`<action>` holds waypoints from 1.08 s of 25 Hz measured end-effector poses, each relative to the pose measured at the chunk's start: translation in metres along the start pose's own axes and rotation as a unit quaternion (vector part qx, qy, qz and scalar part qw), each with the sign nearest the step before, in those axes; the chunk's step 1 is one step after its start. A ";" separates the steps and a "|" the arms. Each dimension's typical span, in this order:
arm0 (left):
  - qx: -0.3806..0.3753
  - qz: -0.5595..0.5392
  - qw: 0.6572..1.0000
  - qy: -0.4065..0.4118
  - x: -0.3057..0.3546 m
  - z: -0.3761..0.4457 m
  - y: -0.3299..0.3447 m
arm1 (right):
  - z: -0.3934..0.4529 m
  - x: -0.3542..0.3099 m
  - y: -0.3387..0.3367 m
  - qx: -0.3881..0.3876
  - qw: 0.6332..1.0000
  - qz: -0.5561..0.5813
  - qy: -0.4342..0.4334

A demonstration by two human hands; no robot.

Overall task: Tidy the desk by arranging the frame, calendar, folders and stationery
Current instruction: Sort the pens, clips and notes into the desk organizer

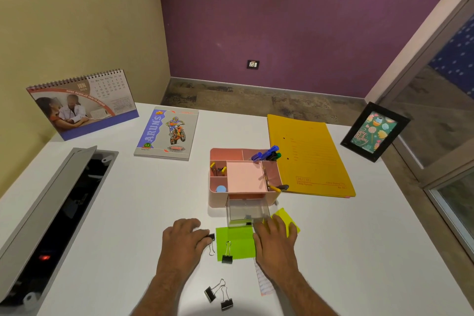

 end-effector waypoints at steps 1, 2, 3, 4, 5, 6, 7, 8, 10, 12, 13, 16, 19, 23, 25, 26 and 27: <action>0.005 -0.005 1.000 0.008 0.000 0.000 0.000 | -0.003 0.002 0.000 0.007 1.000 0.007 -0.002; 0.006 -0.005 1.000 0.012 0.000 0.000 0.002 | -0.005 0.004 0.000 0.014 1.000 0.015 -0.003; 0.001 -0.003 1.000 0.013 -0.001 0.000 0.003 | -0.007 0.006 0.000 0.021 0.999 0.026 -0.004; -0.003 -0.002 1.000 0.012 -0.002 0.000 0.004 | -0.008 0.007 -0.002 0.033 0.999 0.037 -0.008; -0.004 -0.008 1.000 0.007 -0.003 -0.001 0.005 | -0.009 0.007 -0.004 0.043 0.998 0.047 -0.010; -0.006 -0.026 1.000 -0.003 -0.004 -0.002 0.005 | -0.009 0.007 -0.006 0.053 0.997 0.059 -0.014; -0.014 -0.052 0.998 -0.017 -0.004 -0.003 0.003 | -0.008 0.006 -0.008 0.056 0.996 0.071 -0.013; -0.021 -0.078 0.996 -0.028 -0.003 -0.004 0.001 | -0.007 0.007 -0.009 0.054 0.995 0.083 -0.010; -0.026 -0.125 0.991 -0.045 0.000 -0.006 -0.003 | -0.005 0.008 -0.007 0.034 0.993 0.113 0.012; -0.024 -0.172 0.982 -0.076 0.001 -0.007 -0.007 | -0.005 0.008 -0.005 0.022 0.989 0.144 0.033; -0.027 -0.191 0.977 -0.090 0.001 -0.008 -0.008 | -0.005 0.007 -0.005 0.017 0.987 0.152 0.037; -0.025 -0.259 0.958 -0.118 -0.001 -0.008 -0.004 | -0.005 0.004 -0.011 0.008 0.991 0.134 0.028; 0.007 -0.328 0.936 -0.130 0.000 -0.009 -0.008 | -0.006 0.001 -0.013 -0.002 0.996 0.088 -0.002; 0.088 -0.428 0.892 -0.118 0.027 -0.001 -0.034 | 0.000 0.001 -0.012 -0.029 0.992 0.121 -0.018; 0.136 -0.422 0.893 -0.081 0.046 0.010 -0.049 | 0.003 -0.002 -0.013 -0.040 0.991 0.118 -0.046; 0.152 -0.410 0.897 -0.062 0.055 0.016 -0.054 | 0.003 -0.003 -0.015 -0.042 0.992 0.100 -0.058; 0.162 -0.391 0.905 -0.045 0.062 0.022 -0.058 | 0.003 -0.005 -0.017 -0.043 0.994 0.077 -0.069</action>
Point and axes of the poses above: each hand's wrist, its own z-axis towards the middle knuckle, its own y-axis out of the palm, x = y × z, the point moved 4 cm from there along z, towards the middle knuckle, and after that the axes turned 2 degrees about -z, right-handed, at the moved point
